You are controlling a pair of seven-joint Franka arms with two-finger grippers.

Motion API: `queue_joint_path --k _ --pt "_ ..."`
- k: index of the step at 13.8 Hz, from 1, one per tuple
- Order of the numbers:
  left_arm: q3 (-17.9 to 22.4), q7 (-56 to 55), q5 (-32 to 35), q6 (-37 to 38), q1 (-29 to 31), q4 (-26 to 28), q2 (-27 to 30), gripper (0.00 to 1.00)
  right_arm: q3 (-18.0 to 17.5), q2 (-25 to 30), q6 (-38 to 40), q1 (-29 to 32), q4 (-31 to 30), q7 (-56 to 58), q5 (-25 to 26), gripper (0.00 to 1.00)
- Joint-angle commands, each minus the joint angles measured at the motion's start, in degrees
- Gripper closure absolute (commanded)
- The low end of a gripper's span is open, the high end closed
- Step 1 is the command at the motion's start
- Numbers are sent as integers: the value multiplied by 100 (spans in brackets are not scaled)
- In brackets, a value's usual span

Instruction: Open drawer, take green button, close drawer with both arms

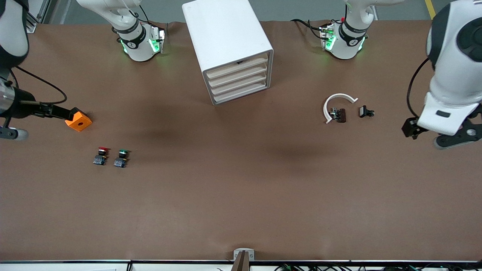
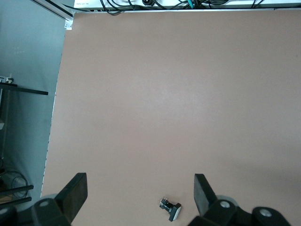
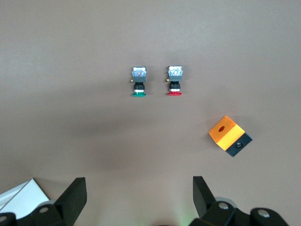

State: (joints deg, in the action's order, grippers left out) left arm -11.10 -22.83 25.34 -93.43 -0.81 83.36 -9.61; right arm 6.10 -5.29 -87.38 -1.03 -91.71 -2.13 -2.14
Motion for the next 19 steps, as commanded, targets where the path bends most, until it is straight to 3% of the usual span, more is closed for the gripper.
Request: queue_joint_path --k 1,3,8,14,19 --pt "-50 602 -623 44 457 146 414 0 -92 177 151 94 -40 213 99 0" --pt "-32 1016 -1169 44 756 224 643 0 -101 195 195 94 -48 274 161 0" --pt "328 1332 -1979 44 767 821 1311 0 -118 177 204 76 -4 442 355 0" --pt "433 1853 -2419 53 749 1736 2094 0 -109 46 485 112 716 398 381 0" --pt "398 1853 -2446 123 608 1790 2191 0 -92 115 1117 164 954 380 84 0"
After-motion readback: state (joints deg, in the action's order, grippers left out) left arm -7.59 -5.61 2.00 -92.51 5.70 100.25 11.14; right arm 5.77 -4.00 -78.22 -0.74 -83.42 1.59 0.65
